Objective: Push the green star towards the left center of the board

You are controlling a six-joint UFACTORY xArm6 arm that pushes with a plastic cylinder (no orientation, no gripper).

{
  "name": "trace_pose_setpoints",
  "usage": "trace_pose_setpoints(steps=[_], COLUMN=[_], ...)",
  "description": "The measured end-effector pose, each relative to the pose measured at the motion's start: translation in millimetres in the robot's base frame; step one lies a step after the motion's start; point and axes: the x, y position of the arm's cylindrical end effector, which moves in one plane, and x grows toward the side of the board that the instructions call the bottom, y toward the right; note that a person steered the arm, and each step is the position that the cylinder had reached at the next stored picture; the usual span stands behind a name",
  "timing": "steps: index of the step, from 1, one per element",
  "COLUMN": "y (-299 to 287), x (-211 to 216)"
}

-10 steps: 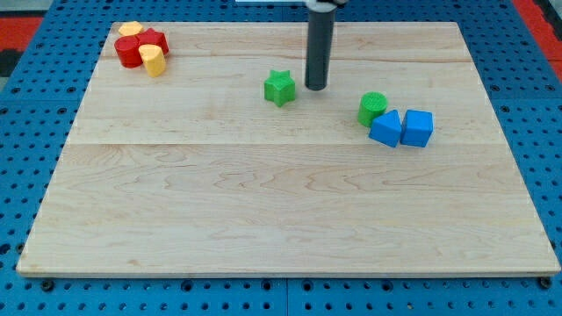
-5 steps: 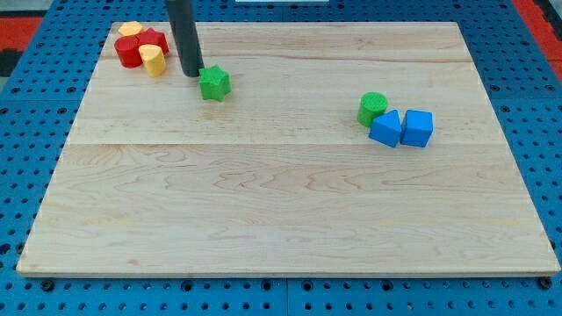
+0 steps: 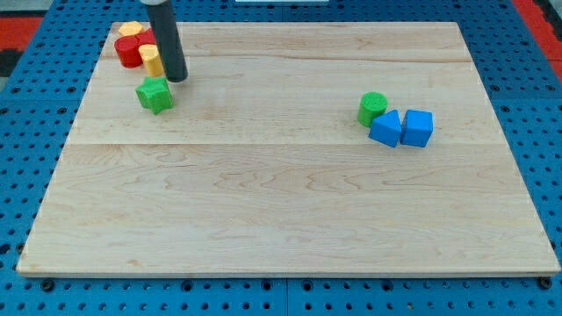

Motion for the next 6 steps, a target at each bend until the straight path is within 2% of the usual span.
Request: trace_pose_setpoints(steps=[2,3,4,5,6], y=[-37,-15,48,50,15], x=[98,85,96,167,183])
